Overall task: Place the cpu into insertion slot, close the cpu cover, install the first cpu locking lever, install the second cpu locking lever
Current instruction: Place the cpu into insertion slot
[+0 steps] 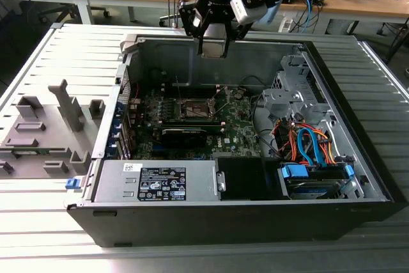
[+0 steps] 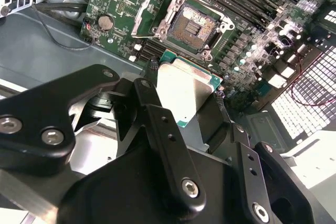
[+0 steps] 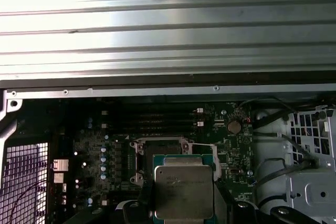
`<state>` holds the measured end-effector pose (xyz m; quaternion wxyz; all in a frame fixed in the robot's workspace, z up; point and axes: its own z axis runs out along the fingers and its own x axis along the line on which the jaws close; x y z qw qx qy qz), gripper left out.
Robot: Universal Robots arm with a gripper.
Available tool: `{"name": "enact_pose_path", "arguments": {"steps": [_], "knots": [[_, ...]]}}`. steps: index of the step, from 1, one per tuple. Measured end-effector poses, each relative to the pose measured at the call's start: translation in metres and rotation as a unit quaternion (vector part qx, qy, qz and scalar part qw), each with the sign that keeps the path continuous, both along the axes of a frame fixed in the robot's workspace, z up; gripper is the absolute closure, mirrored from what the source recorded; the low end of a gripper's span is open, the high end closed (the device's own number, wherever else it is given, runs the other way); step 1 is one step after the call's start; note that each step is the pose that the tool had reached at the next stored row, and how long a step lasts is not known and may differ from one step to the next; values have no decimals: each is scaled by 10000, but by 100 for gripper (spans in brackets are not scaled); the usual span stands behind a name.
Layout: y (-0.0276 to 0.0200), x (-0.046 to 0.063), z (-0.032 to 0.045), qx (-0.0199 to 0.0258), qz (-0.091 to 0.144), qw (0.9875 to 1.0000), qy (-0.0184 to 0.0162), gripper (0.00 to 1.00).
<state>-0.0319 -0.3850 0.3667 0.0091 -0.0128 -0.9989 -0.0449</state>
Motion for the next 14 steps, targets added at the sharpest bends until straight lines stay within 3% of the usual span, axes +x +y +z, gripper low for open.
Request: {"name": "enact_pose_path", "arguments": {"steps": [14], "knots": [[-40,0,-13,0,0,10000,0,46]]}}
